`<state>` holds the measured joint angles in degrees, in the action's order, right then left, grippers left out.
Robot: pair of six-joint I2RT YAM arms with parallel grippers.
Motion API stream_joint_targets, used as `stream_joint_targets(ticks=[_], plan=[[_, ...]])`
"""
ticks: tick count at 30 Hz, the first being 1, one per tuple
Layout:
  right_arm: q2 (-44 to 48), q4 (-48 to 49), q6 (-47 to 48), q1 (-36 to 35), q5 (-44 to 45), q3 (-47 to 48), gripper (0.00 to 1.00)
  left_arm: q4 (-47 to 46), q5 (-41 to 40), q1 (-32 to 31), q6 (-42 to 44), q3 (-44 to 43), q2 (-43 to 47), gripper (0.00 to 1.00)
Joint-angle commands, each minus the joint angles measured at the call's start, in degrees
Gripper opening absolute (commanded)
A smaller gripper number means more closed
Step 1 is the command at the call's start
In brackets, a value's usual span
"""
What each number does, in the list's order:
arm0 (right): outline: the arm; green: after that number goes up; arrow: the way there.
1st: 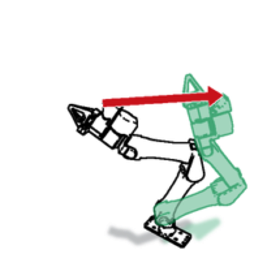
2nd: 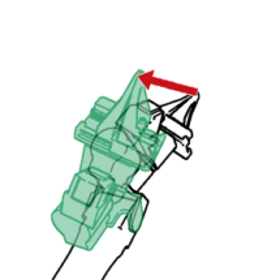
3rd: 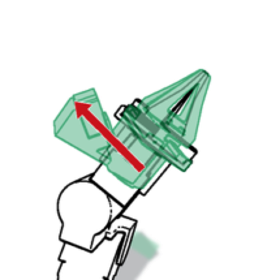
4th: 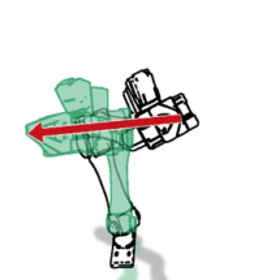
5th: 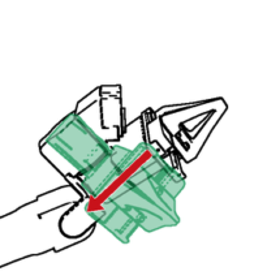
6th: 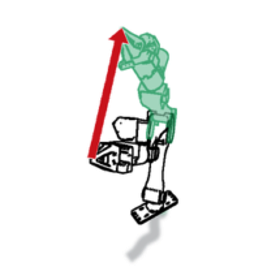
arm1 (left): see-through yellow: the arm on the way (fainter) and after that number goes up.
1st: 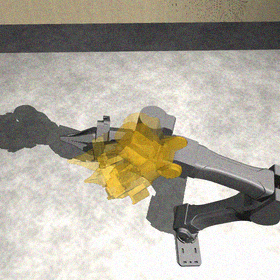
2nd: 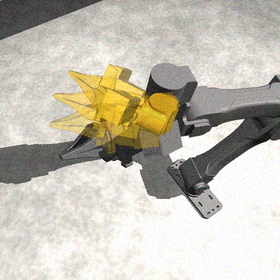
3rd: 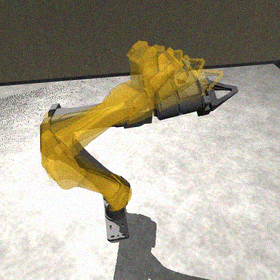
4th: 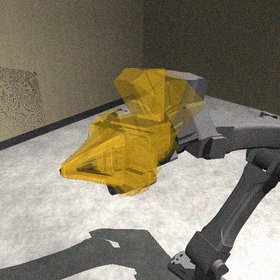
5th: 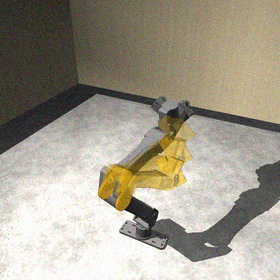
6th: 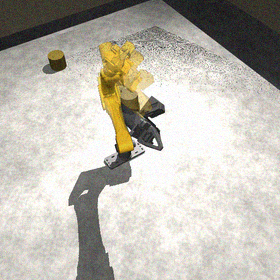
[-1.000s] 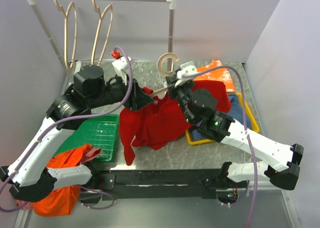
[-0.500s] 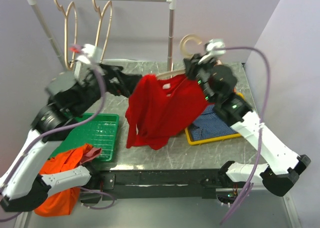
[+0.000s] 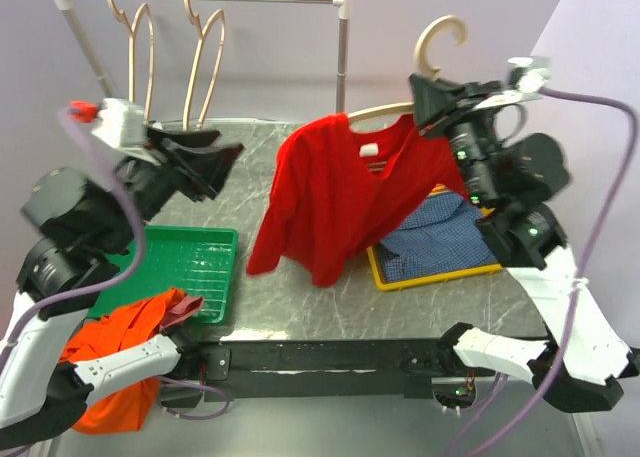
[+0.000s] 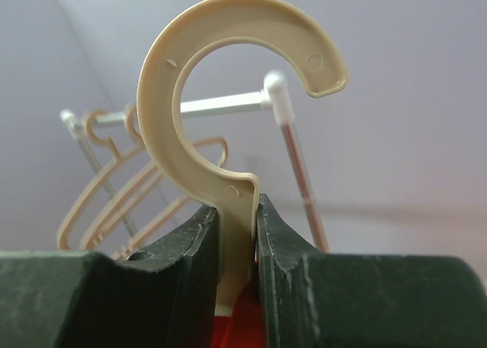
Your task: Place the t-shirt on the hanger
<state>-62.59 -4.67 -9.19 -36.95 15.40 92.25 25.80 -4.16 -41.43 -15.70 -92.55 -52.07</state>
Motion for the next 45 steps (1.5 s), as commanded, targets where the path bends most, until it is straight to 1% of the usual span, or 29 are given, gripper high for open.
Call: stream_joint_targets(ticks=[1,2,4,5,7,11,16,18,20,22,23,24,26,27,30,33,37,40,41,43,44,45], plan=[[-2.1,2.64,-2.76,0.21,-0.2,-4.79,0.0,10.22,8.62,0.03,5.76,1.75,-3.73,0.58],[-2.36,2.12,-2.76,0.3,0.33,-5.14,0.0,10.84,9.78,0.03,6.21,3.07,-3.48,0.7],[-3.15,1.94,-2.41,0.21,0.51,-5.85,0.0,9.28,10.84,0.03,6.21,8.25,-1.03,0.8],[-3.24,2.29,-2.32,0.21,0.42,-7.07,0.0,8.22,11.97,0.03,6.13,9.92,-0.14,0.83],[-3.33,2.91,-2.5,0.21,0.86,-8.31,0.0,6.11,13.3,0.03,5.78,13.62,1.7,0.84],[-3.68,3.08,-2.24,0.21,1.56,-9.72,0.0,8.12,15.14,-0.05,6.21,15.38,0.92,0.75],[-3.33,3.26,-1.27,0.21,2.36,-10.42,0.0,7.95,12.0,0.03,5.16,18.72,4.6,0.76],[-3.24,3.35,-1.18,0.21,2.36,-10.6,0.0,7.69,10.24,-0.05,4.54,19.16,6.1,0.78],[-3.24,3.35,-1.09,0.21,1.49,-10.95,0.0,7.51,6.46,0.03,3.84,18.73,7.86,0.83],[-2.72,3.26,-1.01,0.12,-0.27,-11.47,0.0,7.51,5.31,-0.05,4.8,16.8,7.96,0.83],[-2.45,3.09,-0.74,-0.4,-2.63,-12.17,0.0,8.12,5.22,-0.05,5.59,15.75,7.26,0.83],[-2.28,3.26,0.65,-1.19,-3.18,-12.7,0.0,8.73,4.7,0.03,7.34,12.95,6.21,0.83],[-1.75,3.7,4.16,-4.08,-1.61,-13.93,0.0,11.45,4.43,0.03,9.1,8.04,1.99,0.77],[-1.84,3.7,5.14,-4.79,-0.82,-14.2,0.0,12.25,4.95,0.03,10.94,6.78,-0.63,0.76],[-1.84,2.56,6.03,-5.24,-1.33,-14.02,0.0,13.13,7.85,-0.05,13.5,4.58,-3.72,0.73],[-1.14,2.82,6.29,-5.24,-1.6,-14.38,0.0,16.1,10.22,-0.05,14.91,2.65,-6.27,0.66],[-1.57,2.3,7.25,-5.24,-0.63,-13.15,0.0,18.05,14.61,-0.49,15.09,2.2,-6.46,0.65],[-2.19,1.68,7.87,-5.24,-1.51,-12.62,0.0,18.32,14.89,-0.41,15.09,2.11,-6.02,0.68],[-2.19,1.77,7.87,-5.24,-1.6,-12.62,0.0,18.49,14.8,-0.41,15.09,2.03,-6.02,0.68],[-1.93,2.55,7.79,-5.24,-1.6,-13.32,0.0,19.45,16.11,-0.41,15.09,1.76,-7.25,0.67],[-1.66,2.73,7.7,-5.24,-1.69,-13.32,0.0,19.37,16.38,-0.41,15.09,1.94,-7.43,0.65],[-1.75,2.56,7.78,-5.24,-1.86,-13.23,0.0,19.37,16.82,-0.41,15.09,2.11,-7.69,0.61]])
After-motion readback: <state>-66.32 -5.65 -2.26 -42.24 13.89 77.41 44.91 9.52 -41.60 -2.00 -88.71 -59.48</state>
